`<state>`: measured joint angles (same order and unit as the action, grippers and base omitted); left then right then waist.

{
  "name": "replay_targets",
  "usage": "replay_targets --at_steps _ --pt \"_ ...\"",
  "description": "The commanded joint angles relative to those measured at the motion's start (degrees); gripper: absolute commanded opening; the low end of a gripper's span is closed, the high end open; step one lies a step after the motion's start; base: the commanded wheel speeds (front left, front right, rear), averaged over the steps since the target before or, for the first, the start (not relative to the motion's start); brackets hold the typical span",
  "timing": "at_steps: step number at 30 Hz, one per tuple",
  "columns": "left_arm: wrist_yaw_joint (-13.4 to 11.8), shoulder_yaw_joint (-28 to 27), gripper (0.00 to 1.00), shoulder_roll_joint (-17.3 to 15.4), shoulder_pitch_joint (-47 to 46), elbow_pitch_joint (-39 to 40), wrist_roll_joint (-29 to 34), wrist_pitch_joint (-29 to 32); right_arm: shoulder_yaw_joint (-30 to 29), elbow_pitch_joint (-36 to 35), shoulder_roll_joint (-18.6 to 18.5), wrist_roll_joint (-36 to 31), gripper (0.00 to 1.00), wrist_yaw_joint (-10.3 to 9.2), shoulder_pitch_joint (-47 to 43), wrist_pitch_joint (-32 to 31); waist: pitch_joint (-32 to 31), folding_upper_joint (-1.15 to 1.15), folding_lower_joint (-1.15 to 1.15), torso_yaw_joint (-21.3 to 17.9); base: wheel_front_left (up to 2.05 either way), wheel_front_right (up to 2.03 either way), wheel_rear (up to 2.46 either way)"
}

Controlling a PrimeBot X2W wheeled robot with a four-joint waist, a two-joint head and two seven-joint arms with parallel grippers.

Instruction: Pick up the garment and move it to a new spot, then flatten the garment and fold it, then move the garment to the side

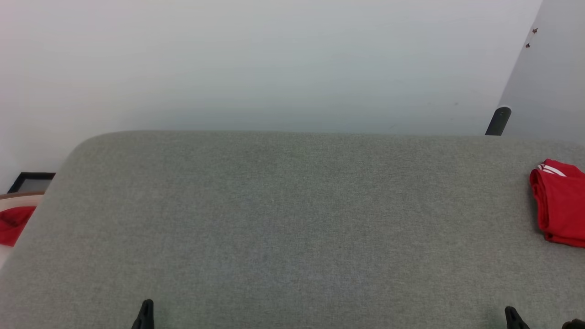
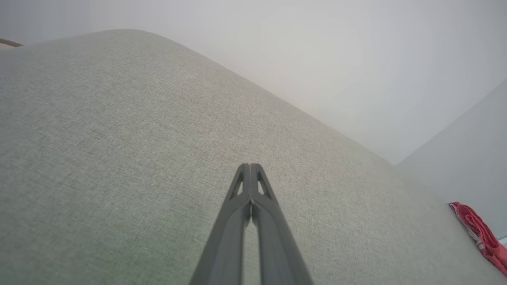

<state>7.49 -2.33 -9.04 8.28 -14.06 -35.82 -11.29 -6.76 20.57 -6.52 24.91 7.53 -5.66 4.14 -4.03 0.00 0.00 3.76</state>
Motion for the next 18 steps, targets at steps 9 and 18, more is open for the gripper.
replay_targets --at_steps 9,18 --pt "0.0 -0.92 0.0 0.61 -3.28 0.7 -8.66 2.62 0.03 -1.93 0.31 10.38 0.0 -0.01 3.19 -1.54 0.38 0.0 0.0 -0.34 0.0 0.0 0.0" --pt "0.0 -1.37 0.0 1.33 -4.83 0.64 -15.03 4.64 0.06 -2.59 0.73 17.96 0.0 -0.02 4.43 -2.73 0.72 0.0 0.0 -0.64 0.0 0.0 0.0"
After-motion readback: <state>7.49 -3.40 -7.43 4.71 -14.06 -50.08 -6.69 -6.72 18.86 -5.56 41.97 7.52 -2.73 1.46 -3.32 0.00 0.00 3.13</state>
